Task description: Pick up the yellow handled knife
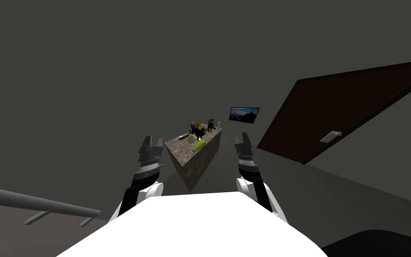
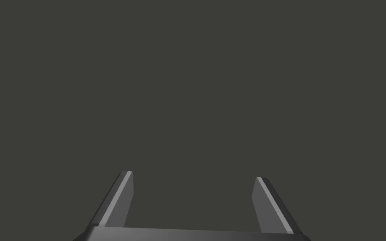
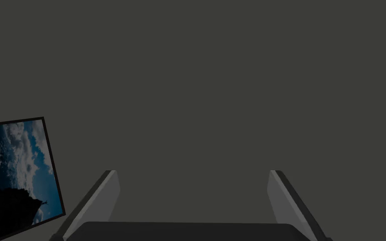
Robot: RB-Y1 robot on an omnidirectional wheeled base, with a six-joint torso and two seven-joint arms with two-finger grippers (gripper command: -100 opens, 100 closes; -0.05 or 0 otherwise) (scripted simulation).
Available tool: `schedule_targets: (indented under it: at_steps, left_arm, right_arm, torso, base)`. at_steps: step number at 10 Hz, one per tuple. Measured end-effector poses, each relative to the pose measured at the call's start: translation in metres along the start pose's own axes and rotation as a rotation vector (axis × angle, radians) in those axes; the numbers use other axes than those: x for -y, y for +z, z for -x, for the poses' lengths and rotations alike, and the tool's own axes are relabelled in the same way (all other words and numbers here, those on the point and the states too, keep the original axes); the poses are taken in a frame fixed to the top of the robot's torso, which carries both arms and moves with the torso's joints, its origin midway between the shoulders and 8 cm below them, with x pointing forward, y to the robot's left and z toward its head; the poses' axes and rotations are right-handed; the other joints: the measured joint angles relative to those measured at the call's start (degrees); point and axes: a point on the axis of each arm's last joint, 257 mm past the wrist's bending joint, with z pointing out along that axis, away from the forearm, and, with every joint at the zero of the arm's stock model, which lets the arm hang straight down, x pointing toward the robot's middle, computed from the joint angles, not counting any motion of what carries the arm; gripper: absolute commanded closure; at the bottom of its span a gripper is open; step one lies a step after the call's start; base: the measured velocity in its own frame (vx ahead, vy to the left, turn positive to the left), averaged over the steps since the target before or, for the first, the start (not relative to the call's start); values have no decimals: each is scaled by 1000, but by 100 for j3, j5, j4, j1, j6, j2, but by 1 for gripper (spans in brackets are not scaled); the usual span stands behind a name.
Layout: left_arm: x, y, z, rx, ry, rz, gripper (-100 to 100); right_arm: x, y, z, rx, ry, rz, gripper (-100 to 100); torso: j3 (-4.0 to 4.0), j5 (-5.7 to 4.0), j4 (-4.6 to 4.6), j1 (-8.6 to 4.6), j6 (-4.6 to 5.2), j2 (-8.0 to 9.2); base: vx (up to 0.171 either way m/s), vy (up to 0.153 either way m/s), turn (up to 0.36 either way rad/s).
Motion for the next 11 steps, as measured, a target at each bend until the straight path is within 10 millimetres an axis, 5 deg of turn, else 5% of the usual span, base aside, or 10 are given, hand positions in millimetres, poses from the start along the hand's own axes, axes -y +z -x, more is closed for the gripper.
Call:
schedule_targets:
  at_steps: [11]
  left_arm:
    - [-40, 11, 51, -28, 95, 203, -100]
  right_arm:
    - [0, 0, 0, 0, 0, 0, 0]
  torso:
    - [4, -1, 2, -6, 0, 7]
  base:
    - [-25, -16, -17]
